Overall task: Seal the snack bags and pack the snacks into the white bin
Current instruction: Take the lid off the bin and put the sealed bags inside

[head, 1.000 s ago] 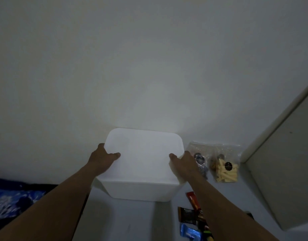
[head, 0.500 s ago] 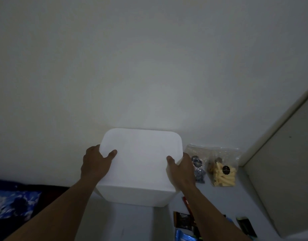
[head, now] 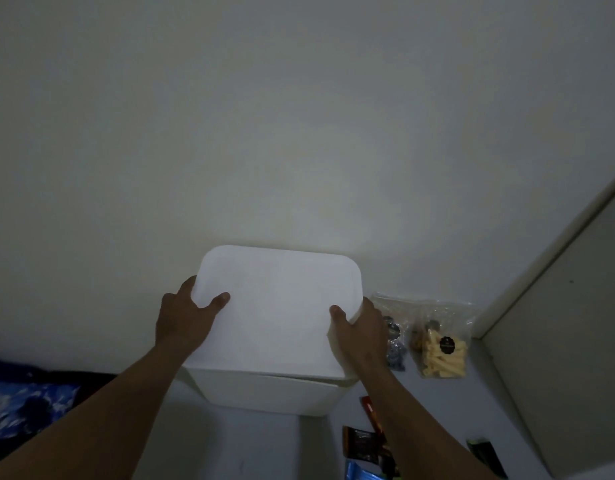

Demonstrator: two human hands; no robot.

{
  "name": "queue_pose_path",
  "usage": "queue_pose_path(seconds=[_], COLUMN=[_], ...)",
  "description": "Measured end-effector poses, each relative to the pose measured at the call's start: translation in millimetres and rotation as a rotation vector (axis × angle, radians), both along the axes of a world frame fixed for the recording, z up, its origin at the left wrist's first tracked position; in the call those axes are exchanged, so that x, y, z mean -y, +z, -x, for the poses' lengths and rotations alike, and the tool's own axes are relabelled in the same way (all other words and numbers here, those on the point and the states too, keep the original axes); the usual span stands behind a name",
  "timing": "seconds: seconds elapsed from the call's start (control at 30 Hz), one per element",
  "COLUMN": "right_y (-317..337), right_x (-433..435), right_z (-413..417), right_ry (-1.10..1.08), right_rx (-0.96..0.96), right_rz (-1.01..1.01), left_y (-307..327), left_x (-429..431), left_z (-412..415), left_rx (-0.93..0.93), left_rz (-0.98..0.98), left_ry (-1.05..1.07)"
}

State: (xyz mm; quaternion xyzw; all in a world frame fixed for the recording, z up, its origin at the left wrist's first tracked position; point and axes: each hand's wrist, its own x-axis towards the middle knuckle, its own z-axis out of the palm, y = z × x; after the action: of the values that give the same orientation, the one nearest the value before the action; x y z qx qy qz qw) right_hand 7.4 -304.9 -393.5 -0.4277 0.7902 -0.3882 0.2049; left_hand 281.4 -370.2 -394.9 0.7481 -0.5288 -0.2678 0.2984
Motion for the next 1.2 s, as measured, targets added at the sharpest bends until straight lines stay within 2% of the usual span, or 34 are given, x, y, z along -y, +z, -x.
queue_pose_path(seconds=[0.17, 0.4, 0.57, 0.73, 0.97, 1.2], right_y=[19, 58, 78, 94, 71, 19], right_x=[-5, -37, -76, -119, -198, -262], right_z=[3, 1, -4, -9, -20, -35], right_ry=[0.011, 0.090, 0.222, 0.297, 0.350, 0.269], right_rx=[0.086, 0.205, 0.233, 0.294, 0.358, 0.353], right_rz=[0.040, 0.105, 0.095, 0.088, 0.005, -0.175], left_y=[28, 68, 73, 74, 82, 33], left_x=[0, -25, -56, -101, -208, -273], left_z=[-1, -21, -47, -65, -71, -82], left_rx=[-0.130, -0.208, -0.354, -0.454, -0.438, -0.427], left_rz=[0.063, 0.064, -0.009, 0.009, 0.001, -0.140], left_ry=[-0.051, -0.126, -0.168, -0.162, -0.120, -0.140])
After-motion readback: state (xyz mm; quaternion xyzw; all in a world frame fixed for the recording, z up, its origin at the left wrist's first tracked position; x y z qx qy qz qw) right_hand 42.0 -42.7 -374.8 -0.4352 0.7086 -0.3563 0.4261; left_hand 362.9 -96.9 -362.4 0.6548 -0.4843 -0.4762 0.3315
